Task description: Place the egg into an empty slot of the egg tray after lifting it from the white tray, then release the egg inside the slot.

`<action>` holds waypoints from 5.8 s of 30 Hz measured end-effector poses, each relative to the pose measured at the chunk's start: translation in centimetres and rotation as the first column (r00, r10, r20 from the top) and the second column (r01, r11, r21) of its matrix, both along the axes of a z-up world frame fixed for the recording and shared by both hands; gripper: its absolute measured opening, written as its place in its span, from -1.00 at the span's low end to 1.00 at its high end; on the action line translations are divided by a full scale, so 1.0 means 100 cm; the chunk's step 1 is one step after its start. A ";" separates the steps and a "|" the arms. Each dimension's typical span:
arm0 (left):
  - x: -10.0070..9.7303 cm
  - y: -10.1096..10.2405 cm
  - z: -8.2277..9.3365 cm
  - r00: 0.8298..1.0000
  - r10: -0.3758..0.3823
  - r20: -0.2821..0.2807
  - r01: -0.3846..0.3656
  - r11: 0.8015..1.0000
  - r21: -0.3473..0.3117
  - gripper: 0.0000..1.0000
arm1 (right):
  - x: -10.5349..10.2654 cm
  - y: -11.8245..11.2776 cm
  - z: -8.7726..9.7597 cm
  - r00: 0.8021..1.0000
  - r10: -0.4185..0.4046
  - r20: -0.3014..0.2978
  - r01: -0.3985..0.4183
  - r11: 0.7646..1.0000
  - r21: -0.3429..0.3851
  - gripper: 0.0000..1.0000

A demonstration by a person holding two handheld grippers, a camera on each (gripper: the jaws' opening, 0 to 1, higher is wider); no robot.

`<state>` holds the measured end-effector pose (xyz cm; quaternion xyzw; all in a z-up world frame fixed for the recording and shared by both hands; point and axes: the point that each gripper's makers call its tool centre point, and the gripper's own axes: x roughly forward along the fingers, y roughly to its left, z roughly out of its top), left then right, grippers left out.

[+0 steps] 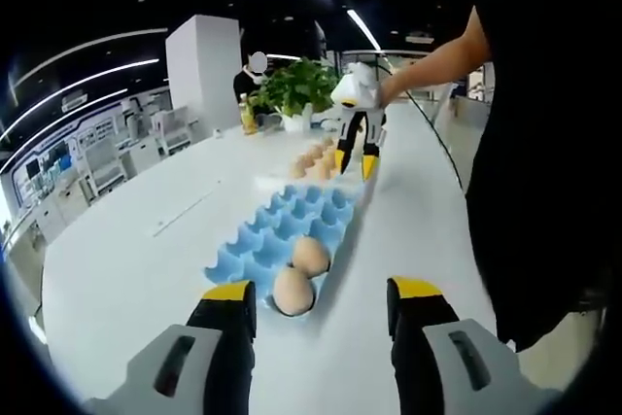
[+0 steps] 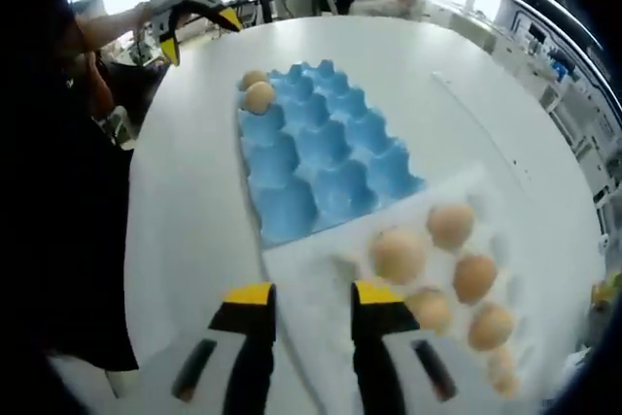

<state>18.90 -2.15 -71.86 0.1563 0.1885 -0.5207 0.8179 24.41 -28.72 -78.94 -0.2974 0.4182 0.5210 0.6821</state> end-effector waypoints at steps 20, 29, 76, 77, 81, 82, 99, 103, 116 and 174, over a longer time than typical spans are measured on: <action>0.000 -0.001 -0.002 1.000 -0.003 -0.001 0.003 1.000 -0.001 0.09 | 0.016 -0.073 0.007 0.994 -0.082 0.074 0.090 0.989 -0.114 -0.39; -0.001 -0.001 -0.002 1.000 -0.002 -0.004 0.002 1.000 0.003 0.08 | 0.020 -0.092 0.004 0.993 -0.079 0.083 0.092 0.980 -0.177 -0.39; 0.008 0.000 0.003 0.999 0.030 0.012 -0.030 1.000 0.001 0.07 | 0.024 -0.097 0.027 0.998 -0.031 0.050 0.042 0.968 -0.249 -0.53; 0.008 -0.001 0.004 0.999 0.033 0.014 -0.033 0.999 -0.001 0.07 | 0.024 -0.096 0.027 0.998 -0.023 0.052 0.035 0.968 -0.249 -0.53; 0.005 -0.005 0.006 0.999 0.039 0.011 -0.039 0.999 -0.011 0.08 | 0.019 -0.096 0.023 0.999 -0.021 0.036 0.029 0.968 -0.250 -0.53; 0.005 -0.005 0.004 0.999 0.040 0.009 -0.040 0.999 -0.003 0.08 | 0.017 -0.096 0.022 0.999 -0.009 0.043 0.020 0.967 -0.256 -0.53; 0.007 -0.002 0.000 0.999 0.038 0.005 -0.038 0.999 -0.002 0.09 | 0.010 -0.087 0.028 0.999 0.012 0.048 0.000 0.967 -0.254 -0.53; 0.007 -0.001 -0.002 0.999 0.040 0.002 -0.040 0.999 0.000 0.10 | 0.009 -0.076 0.029 0.998 0.033 0.049 -0.020 0.970 -0.241 -0.53; 0.007 -0.002 -0.002 0.999 0.043 0.000 -0.043 0.999 0.008 0.13 | 0.007 -0.045 0.035 0.994 0.100 0.052 -0.087 0.976 -0.200 -0.53; 0.009 0.002 -0.003 0.998 0.055 -0.001 -0.055 0.998 -0.008 0.13 | -0.013 0.137 0.027 0.900 0.433 0.045 -0.431 0.901 -0.048 -0.53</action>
